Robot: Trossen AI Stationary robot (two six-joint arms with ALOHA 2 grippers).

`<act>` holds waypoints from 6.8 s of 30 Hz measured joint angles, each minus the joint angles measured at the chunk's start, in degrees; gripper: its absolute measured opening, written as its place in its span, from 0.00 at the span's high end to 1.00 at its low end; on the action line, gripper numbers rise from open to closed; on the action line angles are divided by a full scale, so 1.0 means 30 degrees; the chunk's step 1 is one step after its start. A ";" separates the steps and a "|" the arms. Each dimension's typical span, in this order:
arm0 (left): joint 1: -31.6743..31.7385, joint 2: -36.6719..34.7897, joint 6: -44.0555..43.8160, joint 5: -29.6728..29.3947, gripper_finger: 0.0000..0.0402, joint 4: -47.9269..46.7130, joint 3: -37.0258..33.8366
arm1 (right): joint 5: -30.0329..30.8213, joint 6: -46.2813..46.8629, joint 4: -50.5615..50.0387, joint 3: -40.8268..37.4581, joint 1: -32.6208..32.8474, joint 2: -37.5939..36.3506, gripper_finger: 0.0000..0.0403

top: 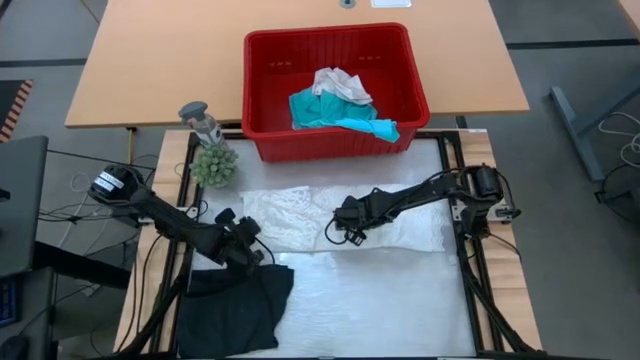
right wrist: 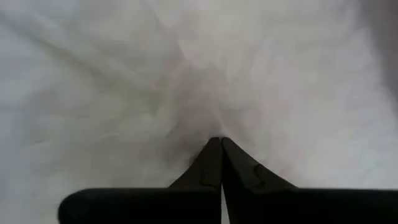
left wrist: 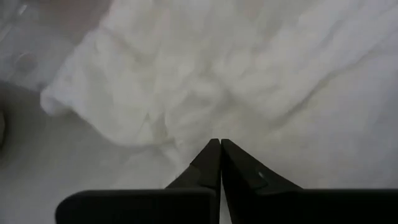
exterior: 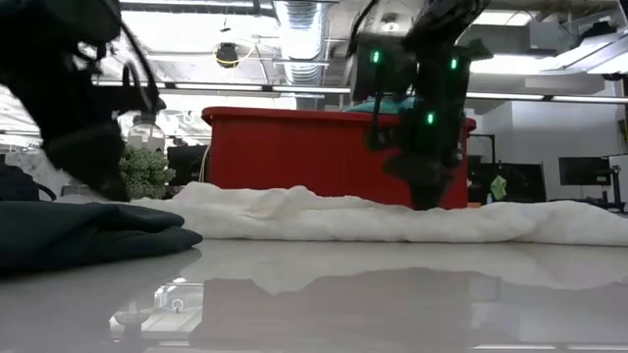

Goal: Fold Laundry from Bin
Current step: Fold the white dress

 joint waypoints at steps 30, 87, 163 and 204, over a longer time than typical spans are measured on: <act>0.3068 -0.1579 -0.4700 0.1513 0.56 0.3788 -0.0995 | 0.2250 0.0714 0.1104 0.0103 0.1903 -0.3203 0.83; 0.4764 -0.4487 -0.1838 0.5090 0.92 0.5203 -0.0986 | -0.0405 0.1708 0.5172 -0.2105 0.0560 -0.2368 0.84; 0.4998 -0.1336 -0.6500 0.7607 0.98 0.6779 -0.0980 | -0.0538 0.0801 0.5162 -0.2098 -0.0534 -0.2394 0.84; 0.3497 -0.4108 -0.4514 0.9219 0.89 0.6457 -0.0973 | -0.1136 0.0918 0.6041 -0.2092 -0.0534 -0.2394 0.84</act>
